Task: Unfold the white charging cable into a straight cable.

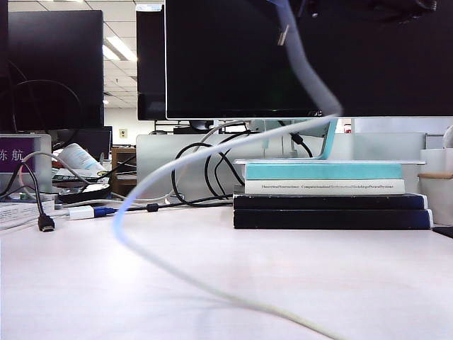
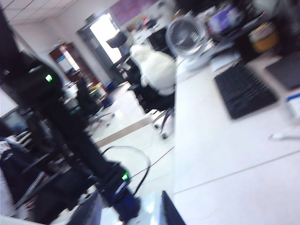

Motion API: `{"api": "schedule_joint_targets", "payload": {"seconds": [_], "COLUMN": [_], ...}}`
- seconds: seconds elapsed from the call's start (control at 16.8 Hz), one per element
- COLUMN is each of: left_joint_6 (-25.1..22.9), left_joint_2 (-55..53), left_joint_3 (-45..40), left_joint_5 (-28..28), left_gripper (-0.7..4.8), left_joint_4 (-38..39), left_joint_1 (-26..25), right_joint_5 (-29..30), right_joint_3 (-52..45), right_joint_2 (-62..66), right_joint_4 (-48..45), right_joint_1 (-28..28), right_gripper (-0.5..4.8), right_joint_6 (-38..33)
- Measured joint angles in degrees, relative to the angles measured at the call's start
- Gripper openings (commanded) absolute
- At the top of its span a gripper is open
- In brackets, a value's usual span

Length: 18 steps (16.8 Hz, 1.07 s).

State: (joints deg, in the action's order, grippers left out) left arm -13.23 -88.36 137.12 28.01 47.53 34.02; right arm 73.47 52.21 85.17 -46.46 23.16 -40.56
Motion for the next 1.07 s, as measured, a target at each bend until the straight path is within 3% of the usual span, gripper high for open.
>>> {"api": "schedule_joint_targets", "payload": {"seconds": [0.18,0.42,0.6,0.66,0.77,0.83,0.89,1.07], "left_joint_6": [0.0,-4.6,-11.4,-15.6,-17.2,-17.5,-18.3,-18.3], "left_joint_2": [0.2,0.4,0.5,1.0,1.7,1.8,2.2,2.1], "left_joint_3": [0.4,0.4,1.7,3.0,4.9,5.2,6.1,6.1], "left_joint_5": [-0.2,-9.2,-18.7,-24.6,-27.0,-27.2,-29.2,-28.2], "left_gripper": [-0.06,-0.06,-0.06,-0.06,-0.06,-0.06,-0.06,-0.06], "left_joint_4": [-5.1,-7.7,-7.5,-7.7,-8.0,-8.4,-10.5,-10.5], "left_joint_1": [0.0,-0.1,-2.4,-4.6,-8.9,-9.3,-12.6,-12.5], "right_joint_5": [1.2,6.2,7.2,7.4,7.3,7.4,7.4,8.1], "right_joint_3": [0.0,0.0,0.0,0.0,0.0,0.0,0.0,0.0], "right_joint_2": [0.0,0.0,0.0,0.0,0.0,0.0,0.0,0.0], "right_joint_4": [5.3,11.3,15.6,18.1,20.1,20.8,23.4,23.4], "right_joint_1": [0.5,0.5,0.5,0.5,0.5,0.5,0.5,0.5], "right_gripper": [1.66,1.66,1.65,1.47,1.34,0.20,0.20,0.12], "right_joint_6": [0.0,0.0,0.0,0.1,0.1,0.1,0.1,0.1]}}
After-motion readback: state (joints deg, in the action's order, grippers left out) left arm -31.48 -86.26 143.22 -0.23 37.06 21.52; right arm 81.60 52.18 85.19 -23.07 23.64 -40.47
